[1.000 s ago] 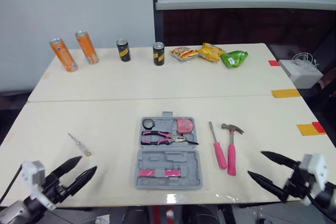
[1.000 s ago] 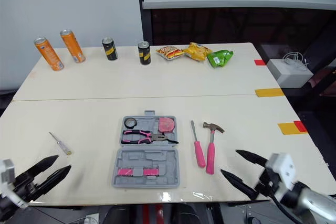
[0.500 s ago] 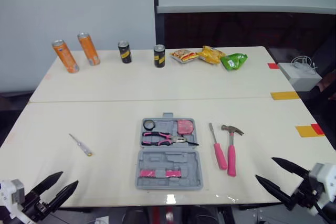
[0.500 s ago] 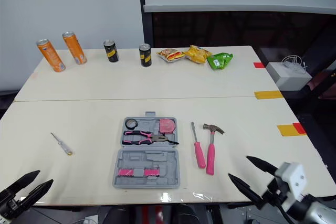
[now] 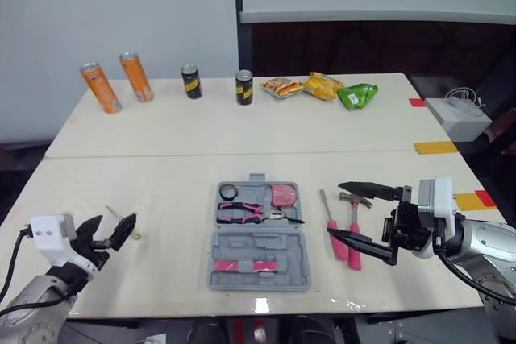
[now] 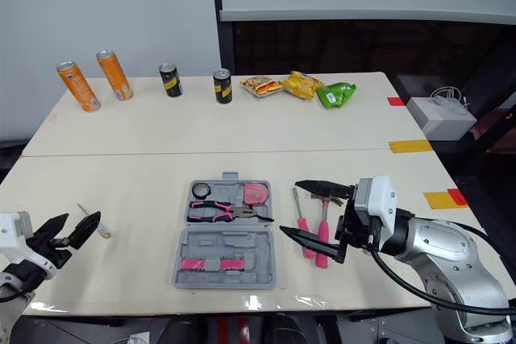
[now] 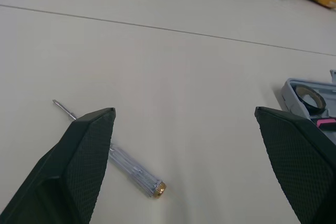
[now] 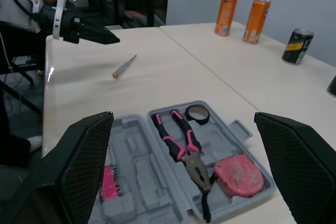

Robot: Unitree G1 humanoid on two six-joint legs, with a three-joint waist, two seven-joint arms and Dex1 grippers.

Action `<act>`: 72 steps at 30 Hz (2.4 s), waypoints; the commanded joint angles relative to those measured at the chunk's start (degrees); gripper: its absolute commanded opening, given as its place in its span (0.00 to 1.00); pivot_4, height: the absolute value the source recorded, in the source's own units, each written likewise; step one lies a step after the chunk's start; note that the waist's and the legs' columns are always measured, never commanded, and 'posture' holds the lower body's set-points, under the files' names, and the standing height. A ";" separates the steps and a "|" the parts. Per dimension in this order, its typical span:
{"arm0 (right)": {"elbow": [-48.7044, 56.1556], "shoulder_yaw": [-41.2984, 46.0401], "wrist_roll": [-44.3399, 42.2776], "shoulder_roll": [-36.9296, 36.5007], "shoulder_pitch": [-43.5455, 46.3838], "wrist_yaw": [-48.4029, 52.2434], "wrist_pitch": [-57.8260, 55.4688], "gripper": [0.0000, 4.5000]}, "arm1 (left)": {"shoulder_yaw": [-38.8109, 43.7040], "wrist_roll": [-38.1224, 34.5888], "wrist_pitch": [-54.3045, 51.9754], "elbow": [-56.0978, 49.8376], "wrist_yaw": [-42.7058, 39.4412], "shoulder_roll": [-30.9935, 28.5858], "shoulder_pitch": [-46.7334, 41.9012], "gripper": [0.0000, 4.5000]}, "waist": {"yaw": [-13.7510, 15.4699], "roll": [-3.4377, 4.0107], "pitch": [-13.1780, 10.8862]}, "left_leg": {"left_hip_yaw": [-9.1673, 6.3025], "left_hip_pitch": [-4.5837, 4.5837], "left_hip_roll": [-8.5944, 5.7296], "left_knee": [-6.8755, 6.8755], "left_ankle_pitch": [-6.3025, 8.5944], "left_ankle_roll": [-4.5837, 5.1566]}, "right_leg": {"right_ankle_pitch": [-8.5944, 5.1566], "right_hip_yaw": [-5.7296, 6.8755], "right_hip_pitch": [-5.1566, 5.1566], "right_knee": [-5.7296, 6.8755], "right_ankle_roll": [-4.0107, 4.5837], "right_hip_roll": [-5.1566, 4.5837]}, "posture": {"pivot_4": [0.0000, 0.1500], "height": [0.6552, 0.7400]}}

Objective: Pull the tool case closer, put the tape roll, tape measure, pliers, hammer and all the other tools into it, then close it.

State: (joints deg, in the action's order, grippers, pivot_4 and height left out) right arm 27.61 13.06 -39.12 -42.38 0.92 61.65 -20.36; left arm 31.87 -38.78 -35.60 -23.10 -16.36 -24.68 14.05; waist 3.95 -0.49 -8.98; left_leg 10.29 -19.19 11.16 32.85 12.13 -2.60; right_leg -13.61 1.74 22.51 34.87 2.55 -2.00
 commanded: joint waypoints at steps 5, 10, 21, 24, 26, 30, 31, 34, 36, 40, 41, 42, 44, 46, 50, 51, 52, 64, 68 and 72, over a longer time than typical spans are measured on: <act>-7.56 -5.93 -1.19 -0.33 11.05 10.22 1.11 0.99 | 0.39 7.80 -30.14 -11.32 38.22 7.14 -20.67 1.00 | -0.46 0.04 -0.02 | -0.25 -0.14 0.04 0.73 0.10 -0.18 | 0.15 0.14 -0.06 0.44 0.26 -0.02 | 1.00 1.00; -9.81 -7.59 -0.03 0.57 13.84 11.29 1.90 0.99 | 0.43 14.35 -39.21 -8.63 46.15 12.84 -31.08 1.00 | -1.06 0.03 -0.03 | -0.37 -0.47 0.01 1.26 -0.08 0.13 | 0.24 0.13 0.05 0.68 0.31 -0.09 | 1.00 1.00; -9.46 -8.87 0.67 1.38 14.93 10.37 2.05 0.99 | 3.29 23.01 -34.30 4.47 46.64 18.07 -37.75 1.00 | -0.57 0.01 0.02 | -1.07 -1.97 -0.02 1.49 -0.27 0.46 | 0.29 0.72 1.08 0.68 0.29 -0.08 | 1.00 1.00; -8.88 -8.89 0.31 1.89 14.87 9.76 1.96 0.99 | 3.19 23.27 -31.24 10.50 43.66 16.46 -38.46 1.00 | -0.44 0.01 0.02 | -1.19 -2.02 -0.01 1.51 -0.29 0.49 | 0.29 0.90 1.09 0.68 0.29 -0.12 | 1.00 1.00; -8.47 -8.69 -0.04 2.00 14.68 9.52 1.83 0.99 | 3.09 23.42 -29.33 13.44 42.14 15.76 -38.86 1.00 | -0.22 0.01 0.02 | -1.26 -1.98 0.00 1.51 -0.33 0.55 | 0.31 1.00 1.08 0.68 0.32 -0.15 | 1.00 1.00; -7.84 -8.10 -0.49 1.95 14.16 9.04 1.43 1.00 | 3.80 23.59 -26.58 18.58 40.54 15.26 -40.01 0.94 | 0.35 0.02 0.02 | -1.34 -1.96 0.00 1.52 -0.45 0.70 | 0.40 1.15 1.07 0.64 0.46 -0.20 | 1.00 1.00; -7.65 -8.04 -0.53 1.84 13.95 9.03 1.43 1.00 | 4.08 23.36 -25.94 19.53 40.25 15.38 -40.31 0.88 | 0.44 0.02 0.02 | -1.34 -1.96 0.00 1.52 -0.46 0.71 | 0.41 1.16 1.07 0.64 0.47 -0.21 | 1.00 1.00; -7.21 -7.77 -0.71 1.50 13.51 8.89 1.33 1.00 | 4.00 22.87 -25.59 21.29 39.57 16.01 -41.03 0.67 | 0.59 0.02 0.02 | -1.36 -1.98 -0.03 1.52 -0.47 0.72 | 0.41 1.20 1.05 0.64 0.46 -0.27 | 1.00 1.00; -7.06 -7.56 -0.78 1.30 13.38 8.81 1.27 1.00 | 4.03 22.67 -26.29 21.54 39.39 16.51 -41.19 0.52 | 0.59 0.01 0.02 | -1.38 -2.01 -0.05 1.52 -0.47 0.72 | 0.41 1.22 1.05 0.62 0.46 -0.30 | 1.00 1.00; -6.87 -7.16 -0.95 0.82 13.07 8.86 1.08 1.00 | 4.42 23.26 -27.00 20.79 40.15 17.62 -40.65 0.22 | 0.54 0.03 0.03 | -1.38 -2.02 -0.12 1.52 -0.47 0.72 | 0.41 1.27 1.04 0.61 0.46 -0.42 | 1.00 1.00; -6.83 -7.12 -0.95 0.75 12.97 8.83 1.07 1.00 | 4.42 23.26 -27.26 20.38 40.10 17.75 -40.30 0.16 | 0.54 0.04 0.03 | -1.39 -2.02 -0.14 1.52 -0.47 0.72 | 0.41 1.28 1.03 0.61 0.46 -0.44 | 1.00 1.00; -6.79 -7.11 -0.93 0.71 12.90 8.81 1.08 1.00 | 4.44 23.23 -27.58 20.10 40.02 17.80 -40.03 0.07 | 0.54 0.04 0.03 | -1.40 -2.02 -0.15 1.51 -0.47 0.72 | 0.41 1.30 1.03 0.61 0.46 -0.46 | 1.00 1.00; -6.77 -7.12 -0.91 0.66 12.80 8.81 1.10 1.00 | 4.52 23.17 -27.93 19.72 39.71 17.78 -39.46 0.00 | 0.53 0.05 0.04 | -1.42 -2.01 -0.17 1.51 -0.48 0.74 | 0.41 1.33 1.01 0.61 0.46 -0.48 | 1.00 1.00; -6.68 -7.07 -0.94 0.63 12.59 8.79 1.10 1.00 | 3.97 23.03 -28.60 18.86 38.34 16.92 -38.30 0.00 | 0.51 0.06 0.05 | -1.42 -2.01 -0.21 1.51 -0.49 0.75 | 0.41 1.34 1.00 0.60 0.45 -0.53 | 1.00 1.00; -5.57 -6.39 -1.63 0.47 11.22 8.66 0.86 1.00 | -1.71 19.85 -30.39 13.00 26.06 8.92 -32.23 0.00 | 0.14 0.07 0.05 | -1.41 -2.02 -0.25 1.40 -0.49 0.75 | 0.41 1.34 1.01 0.49 0.45 -0.57 | 1.00 1.00; -5.12 -6.17 -1.92 0.42 10.80 8.60 0.69 1.00 | -3.55 19.16 -29.96 11.51 22.11 5.93 -30.33 0.00 | 0.04 0.06 0.05 | -1.41 -2.02 -0.25 1.35 -0.49 0.75 | 0.41 1.35 1.03 0.47 0.44 -0.56 | 1.00 1.00; -4.68 -5.86 -2.10 0.32 10.16 8.69 0.71 1.00 | -5.05 17.21 -28.49 9.75 15.96 2.39 -27.94 0.00 | 0.09 0.06 0.04 | -1.42 -2.03 -0.23 1.26 -0.49 0.75 | 0.40 1.38 1.06 0.43 0.43 -0.55 | 1.00 1.00; 3.47 -3.32 -2.99 -0.14 0.66 5.36 0.28 1.00 | -18.87 17.92 17.95 14.12 -55.96 -38.21 -5.22 0.00 | 0.73 0.48 -0.25 | -1.28 -1.59 -0.50 0.65 -0.47 0.71 | 0.30 1.28 0.82 0.00 0.26 -0.79 | 1.00 1.00; 6.35 -2.92 -3.01 -1.26 -1.94 5.06 0.28 1.00 | -27.09 24.69 31.13 24.00 -61.55 -38.68 -12.29 0.00 | 0.70 0.57 -0.30 | -1.08 -1.43 -0.60 0.41 -0.50 0.66 | 0.28 1.09 0.85 0.04 0.16 -0.84 | 1.00 1.00; 8.22 -3.41 -2.98 -1.74 -2.71 4.71 0.35 1.00 | -33.61 29.18 37.74 32.81 -63.05 -35.31 -20.53 0.00 | 0.22 0.57 -0.29 | -1.01 -1.34 -0.59 0.32 -0.59 0.55 | 0.27 1.04 0.92 0.24 0.13 -0.82 | 1.00 1.00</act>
State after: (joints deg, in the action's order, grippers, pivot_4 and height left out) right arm 33.23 8.97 -41.20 -43.62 -1.82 66.81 -20.56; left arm -0.53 -10.92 -0.68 7.76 -78.15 -60.28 -5.37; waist 4.16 0.08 -9.27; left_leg 9.29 -20.53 10.59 33.18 11.53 -2.06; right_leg -13.35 2.77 23.44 35.15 2.69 -2.81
